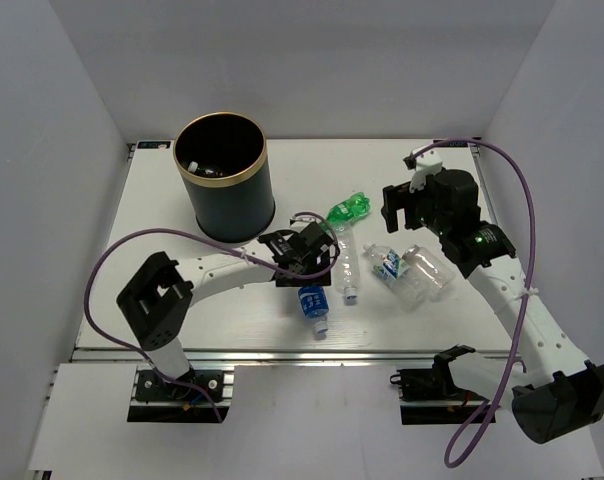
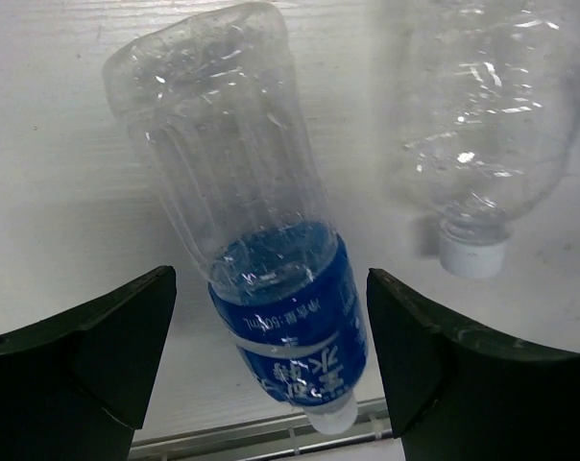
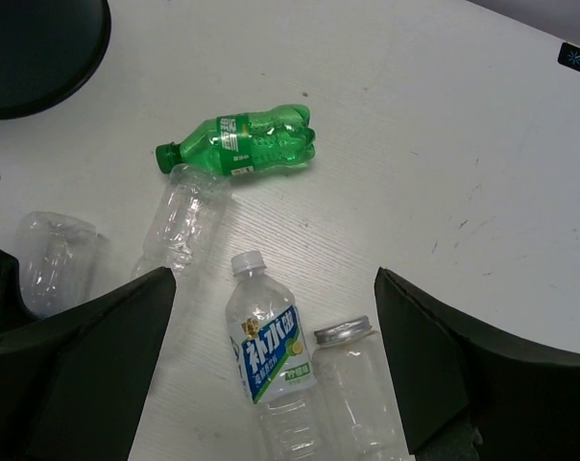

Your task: Put the plastic bottles in the bin

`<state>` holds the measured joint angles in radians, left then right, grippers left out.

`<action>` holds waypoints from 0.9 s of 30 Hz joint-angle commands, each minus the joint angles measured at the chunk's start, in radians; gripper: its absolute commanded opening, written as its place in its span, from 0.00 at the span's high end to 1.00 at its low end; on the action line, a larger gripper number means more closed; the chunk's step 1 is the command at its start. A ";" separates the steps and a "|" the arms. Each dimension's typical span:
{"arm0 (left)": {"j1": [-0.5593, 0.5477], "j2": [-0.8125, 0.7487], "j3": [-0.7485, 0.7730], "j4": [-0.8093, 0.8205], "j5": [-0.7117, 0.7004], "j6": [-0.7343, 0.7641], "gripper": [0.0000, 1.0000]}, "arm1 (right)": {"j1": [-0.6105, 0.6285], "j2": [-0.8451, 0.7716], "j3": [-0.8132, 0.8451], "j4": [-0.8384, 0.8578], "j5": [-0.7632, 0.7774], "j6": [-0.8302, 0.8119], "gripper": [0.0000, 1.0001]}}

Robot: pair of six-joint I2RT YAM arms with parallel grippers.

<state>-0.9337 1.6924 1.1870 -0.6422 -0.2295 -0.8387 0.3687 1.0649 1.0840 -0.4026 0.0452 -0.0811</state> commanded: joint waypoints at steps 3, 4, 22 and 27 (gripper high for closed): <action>-0.002 0.061 0.026 -0.033 -0.053 -0.074 0.10 | -0.007 -0.036 -0.006 0.015 -0.030 0.004 0.10; -0.011 0.073 0.014 -0.021 -0.053 -0.074 0.10 | -0.005 -0.036 -0.009 0.018 -0.033 0.006 0.10; -0.020 -0.069 0.282 -0.155 -0.232 0.120 1.00 | -0.011 -0.097 -0.059 0.031 -0.097 -0.017 0.56; 0.001 -0.145 0.561 -0.243 -0.479 0.257 1.00 | -0.004 -0.095 -0.081 0.030 -0.191 -0.046 0.70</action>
<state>-0.9440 1.6642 1.6005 -0.8310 -0.4957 -0.7002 0.3614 0.9859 1.0134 -0.4023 -0.0708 -0.1062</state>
